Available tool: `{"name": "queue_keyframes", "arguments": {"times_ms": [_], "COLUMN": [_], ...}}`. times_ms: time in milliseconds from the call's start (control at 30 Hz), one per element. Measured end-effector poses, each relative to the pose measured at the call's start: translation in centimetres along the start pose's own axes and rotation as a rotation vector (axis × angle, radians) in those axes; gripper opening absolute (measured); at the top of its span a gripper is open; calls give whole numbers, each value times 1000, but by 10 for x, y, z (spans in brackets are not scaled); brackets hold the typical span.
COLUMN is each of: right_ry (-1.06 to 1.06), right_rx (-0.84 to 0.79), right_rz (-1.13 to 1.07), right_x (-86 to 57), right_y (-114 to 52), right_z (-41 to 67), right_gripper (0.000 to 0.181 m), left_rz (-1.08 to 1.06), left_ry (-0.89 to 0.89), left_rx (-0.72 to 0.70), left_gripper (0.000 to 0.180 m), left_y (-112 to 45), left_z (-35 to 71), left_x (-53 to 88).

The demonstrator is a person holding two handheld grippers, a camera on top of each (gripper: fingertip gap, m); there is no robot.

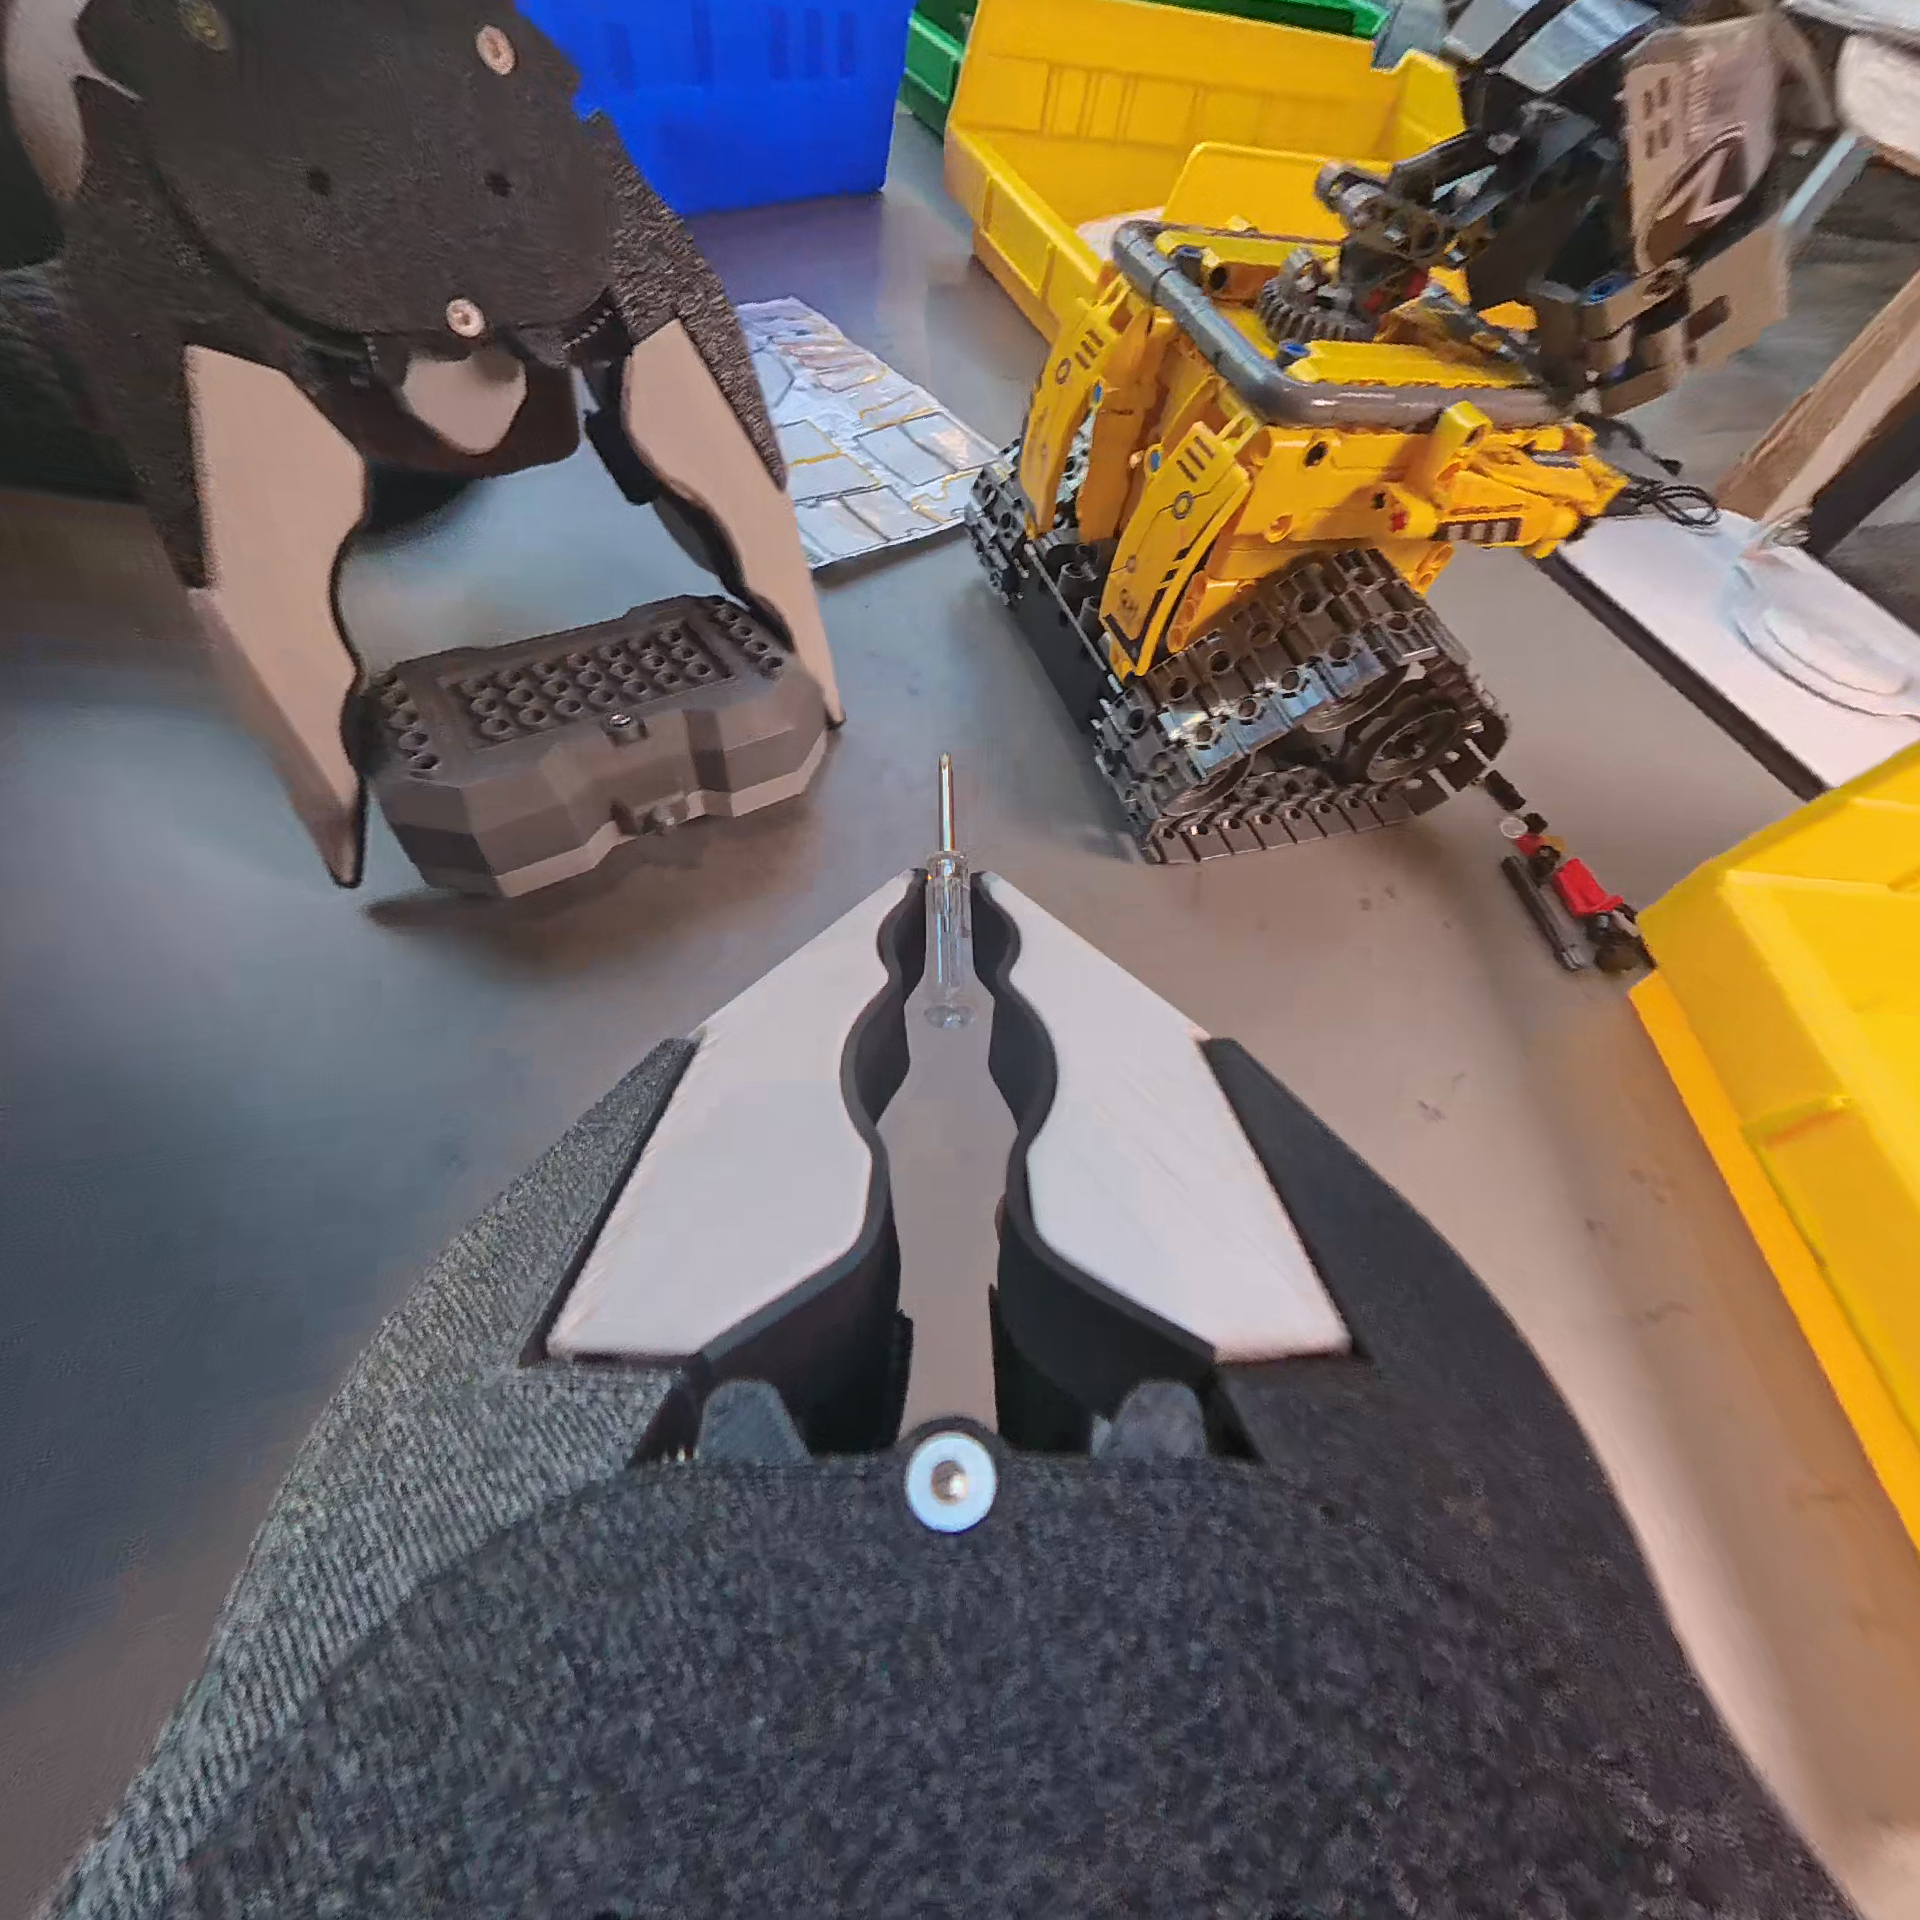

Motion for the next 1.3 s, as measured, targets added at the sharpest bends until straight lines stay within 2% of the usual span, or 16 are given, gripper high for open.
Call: {"name": "queue_keyframes", "arguments": {"times_ms": [133, 200, 400, 900, 1300], "right_ry": [76, 103, 216, 297, 185], "right_rx": [76, 58, 53, 103, 61], "right_rz": [33, 71, 171, 255, 293], "right_x": [11, 19, 39, 45, 45], "right_y": [-5, -6, -9, -8, -14], "right_z": [-10, -9, -12, -18, -11], "right_gripper": [8, 7, 7, 7, 7], "left_rz": [68, 86, 82, 16, -21], "left_ry": [85, 114, 65, -27, -26], "left_rx": [-91, -113, -139, -159, -217], "left_gripper": [129, 129, 129, 129, 129], "left_y": [-7, -10, -14, -13, -15], "left_z": [11, 16, 24, 23, 27], "left_x": [4, 4, 1, 1, -1]}}
Point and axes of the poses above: each gripper's, where its closed fingertips meet, y back along the fingers, z out of its top, x = y × z across the jaws, the point moved 3 cm from there along y, back along the fingers, and after that the axes turned 8 degrees about -y, right-handed, at the moved point
